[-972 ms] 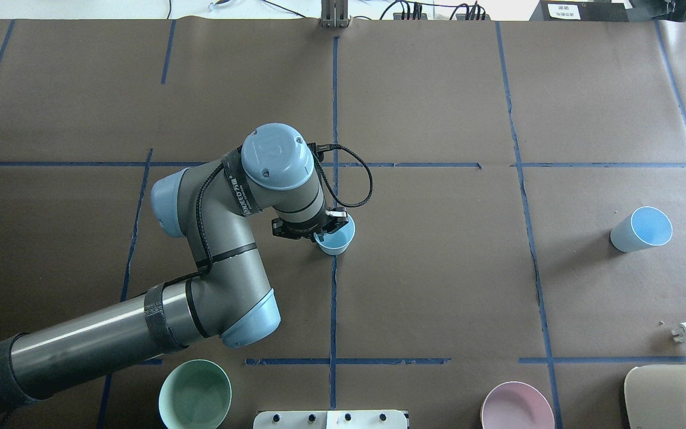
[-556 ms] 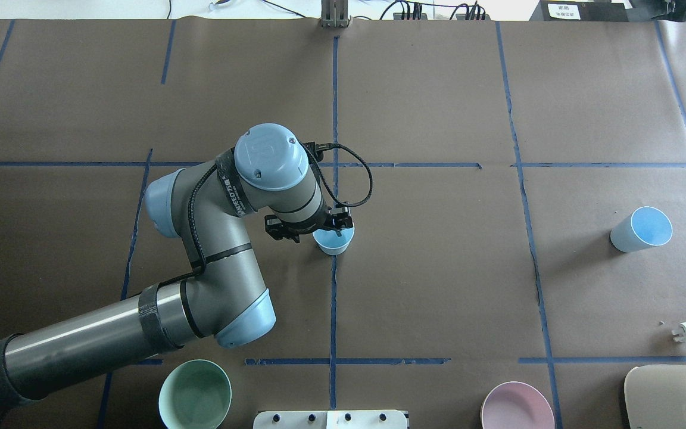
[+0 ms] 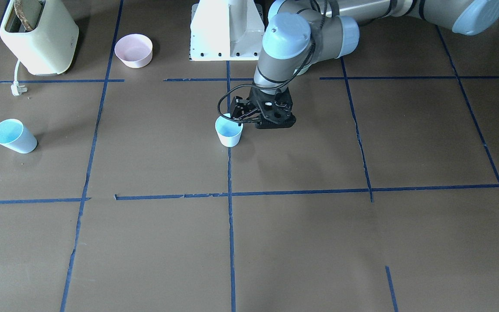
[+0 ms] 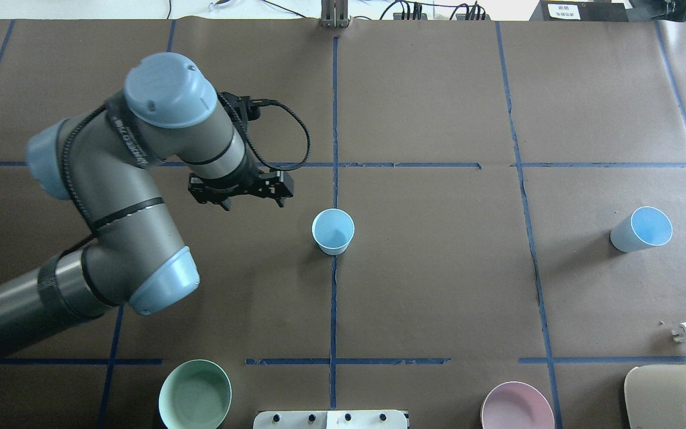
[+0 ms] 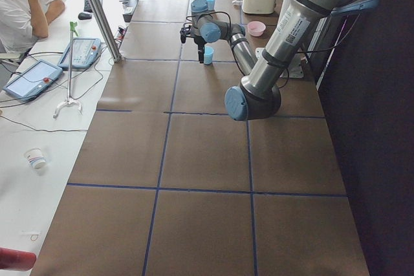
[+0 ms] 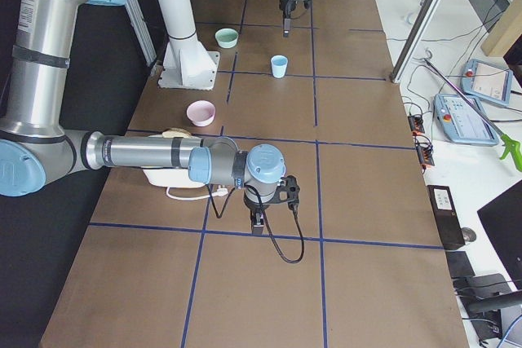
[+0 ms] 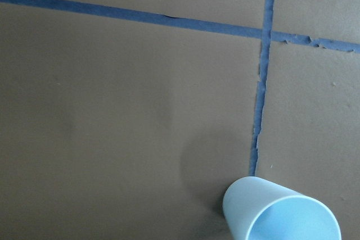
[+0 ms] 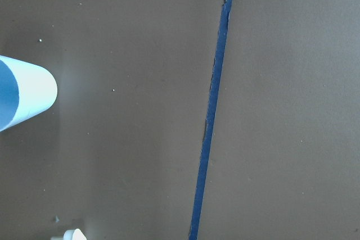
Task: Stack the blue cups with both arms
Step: 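Open the left gripper and withdraw the left arm out of view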
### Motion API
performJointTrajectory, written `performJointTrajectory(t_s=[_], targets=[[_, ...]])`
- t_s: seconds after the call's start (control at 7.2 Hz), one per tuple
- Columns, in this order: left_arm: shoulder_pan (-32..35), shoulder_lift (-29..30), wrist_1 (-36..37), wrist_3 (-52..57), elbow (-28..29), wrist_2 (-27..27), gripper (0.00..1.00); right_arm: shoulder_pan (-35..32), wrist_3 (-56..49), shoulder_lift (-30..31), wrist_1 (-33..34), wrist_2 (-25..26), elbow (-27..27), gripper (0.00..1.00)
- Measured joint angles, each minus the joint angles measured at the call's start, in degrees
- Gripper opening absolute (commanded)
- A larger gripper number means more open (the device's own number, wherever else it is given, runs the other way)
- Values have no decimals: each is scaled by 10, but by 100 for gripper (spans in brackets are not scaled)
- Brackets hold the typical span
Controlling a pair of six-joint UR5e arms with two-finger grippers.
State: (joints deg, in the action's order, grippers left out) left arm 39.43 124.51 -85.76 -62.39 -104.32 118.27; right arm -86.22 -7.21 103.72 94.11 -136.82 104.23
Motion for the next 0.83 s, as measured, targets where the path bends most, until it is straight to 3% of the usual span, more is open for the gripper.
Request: performJointTrajectory(t_s=[0.42,0.83], targets=[[164,-149,27,292,-56,83,100,0,-2,-16,-1,1,1,100],[378,-287,27,605,-23,152,100,0,-1,-29,-1,2,4,100]])
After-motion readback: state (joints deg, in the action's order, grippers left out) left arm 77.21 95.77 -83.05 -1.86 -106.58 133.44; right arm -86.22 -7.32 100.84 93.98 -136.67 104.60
